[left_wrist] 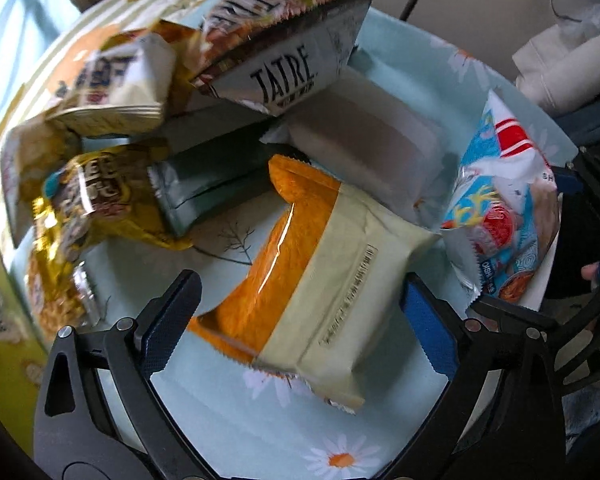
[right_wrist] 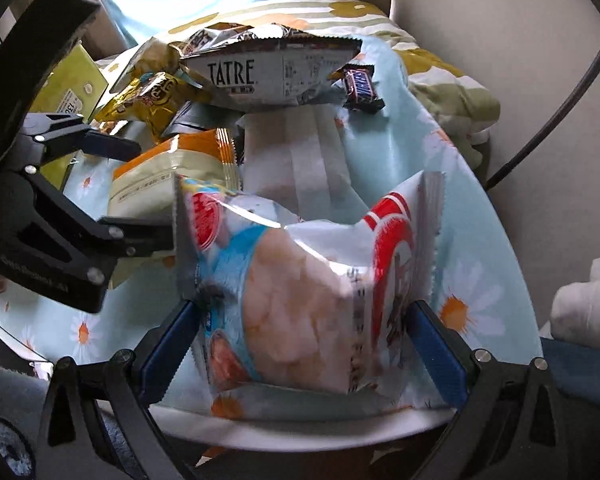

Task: Organize snacks
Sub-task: 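Grasp the orange-cream bread packet with the left gripper while the right grasps the shrimp flakes bag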

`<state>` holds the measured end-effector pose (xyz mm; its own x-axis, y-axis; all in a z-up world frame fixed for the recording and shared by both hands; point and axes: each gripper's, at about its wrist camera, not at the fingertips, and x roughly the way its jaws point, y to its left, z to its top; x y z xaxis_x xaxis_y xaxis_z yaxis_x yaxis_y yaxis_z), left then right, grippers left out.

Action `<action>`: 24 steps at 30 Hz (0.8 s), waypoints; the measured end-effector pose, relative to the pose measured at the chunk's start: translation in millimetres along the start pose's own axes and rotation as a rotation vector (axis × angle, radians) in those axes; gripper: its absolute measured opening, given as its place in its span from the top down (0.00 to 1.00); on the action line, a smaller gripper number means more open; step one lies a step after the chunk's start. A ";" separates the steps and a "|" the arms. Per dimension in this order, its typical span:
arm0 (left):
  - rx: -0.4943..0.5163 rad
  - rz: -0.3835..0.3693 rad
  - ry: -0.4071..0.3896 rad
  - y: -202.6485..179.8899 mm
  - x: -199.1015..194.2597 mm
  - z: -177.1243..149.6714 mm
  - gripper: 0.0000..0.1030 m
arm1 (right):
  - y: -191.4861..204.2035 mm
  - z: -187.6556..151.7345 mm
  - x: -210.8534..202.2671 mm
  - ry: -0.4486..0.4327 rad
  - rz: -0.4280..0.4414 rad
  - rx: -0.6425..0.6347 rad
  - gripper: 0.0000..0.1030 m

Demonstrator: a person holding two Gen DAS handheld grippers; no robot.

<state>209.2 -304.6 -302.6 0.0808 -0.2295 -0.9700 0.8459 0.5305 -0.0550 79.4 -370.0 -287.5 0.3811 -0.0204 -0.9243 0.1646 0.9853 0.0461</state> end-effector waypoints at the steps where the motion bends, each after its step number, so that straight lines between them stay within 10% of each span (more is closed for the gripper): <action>1: 0.006 -0.012 0.009 0.5 4.7 2.2 0.06 | 0.0 1.9 0.8 -0.004 0.000 -0.002 0.01; 24: 0.024 -0.021 0.013 2.2 16.6 6.8 0.40 | -1.7 14.9 9.5 -0.028 -0.005 -0.030 0.02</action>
<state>216.0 -312.8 -317.2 0.0565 -0.2298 -0.9716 0.8598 0.5059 -0.0697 96.3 -374.4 -290.7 0.4060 -0.0296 -0.9134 0.1391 0.9898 0.0298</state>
